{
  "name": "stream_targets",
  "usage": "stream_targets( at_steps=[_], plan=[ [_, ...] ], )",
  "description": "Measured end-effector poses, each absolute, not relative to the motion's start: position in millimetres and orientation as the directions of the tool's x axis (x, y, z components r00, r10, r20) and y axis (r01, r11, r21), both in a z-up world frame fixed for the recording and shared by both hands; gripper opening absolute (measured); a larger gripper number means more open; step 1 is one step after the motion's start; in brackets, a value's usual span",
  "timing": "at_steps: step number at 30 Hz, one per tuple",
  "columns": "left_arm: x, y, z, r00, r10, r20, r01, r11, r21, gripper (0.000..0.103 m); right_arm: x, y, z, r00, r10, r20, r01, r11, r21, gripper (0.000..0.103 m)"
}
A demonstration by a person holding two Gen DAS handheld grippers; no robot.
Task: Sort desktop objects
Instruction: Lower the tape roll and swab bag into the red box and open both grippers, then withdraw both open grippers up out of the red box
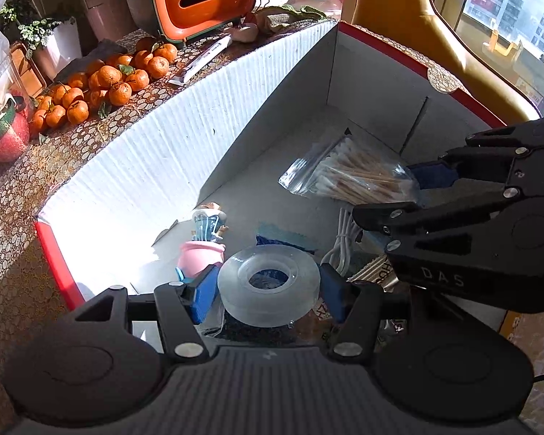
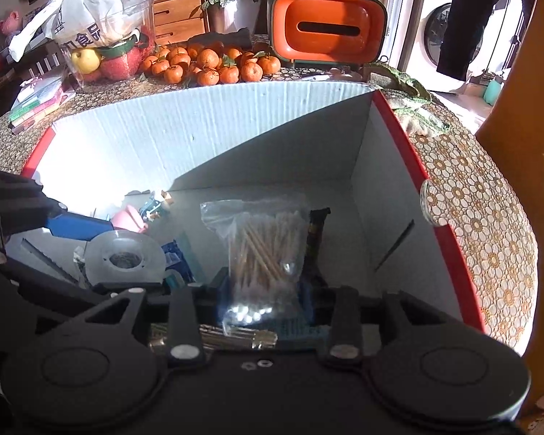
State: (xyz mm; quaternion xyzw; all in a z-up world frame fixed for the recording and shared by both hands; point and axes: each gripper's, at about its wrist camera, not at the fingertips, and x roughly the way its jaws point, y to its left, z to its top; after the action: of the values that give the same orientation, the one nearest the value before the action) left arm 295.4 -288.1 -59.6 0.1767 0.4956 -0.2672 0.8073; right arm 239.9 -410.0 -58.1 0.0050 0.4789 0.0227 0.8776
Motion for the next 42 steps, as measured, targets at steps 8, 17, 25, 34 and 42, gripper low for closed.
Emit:
stream_targets(
  at_steps=[8,17,25,34,42],
  plan=[
    [287,-283,-48,0.383,-0.268,-0.884,0.603,0.798,0.019,0.07,233,-417,-51,0.555,0.05,-0.83,-0.005,0.998,0.057,0.061],
    [267,-276,-21,0.43,-0.277,-0.859,0.588,0.808,0.034,0.072,213,-419,-17,0.608,0.056,-0.792,-0.011,0.998,0.061,0.061],
    [244,-265,3,0.468,-0.293,-0.834,0.585,0.81,0.044,0.072,188,-413,6,0.635,0.055,-0.771,-0.031,0.998,0.046,0.061],
    [219,-241,16,0.497,-0.294,-0.816,0.558,0.829,0.041,0.072,157,-399,25,0.653,0.04,-0.757,-0.047,0.999,0.012,0.061],
    [197,-219,19,0.511,-0.31,-0.802,0.529,0.848,0.009,0.072,124,-378,34,0.689,0.025,-0.724,-0.09,0.995,-0.052,0.065]
  ],
)
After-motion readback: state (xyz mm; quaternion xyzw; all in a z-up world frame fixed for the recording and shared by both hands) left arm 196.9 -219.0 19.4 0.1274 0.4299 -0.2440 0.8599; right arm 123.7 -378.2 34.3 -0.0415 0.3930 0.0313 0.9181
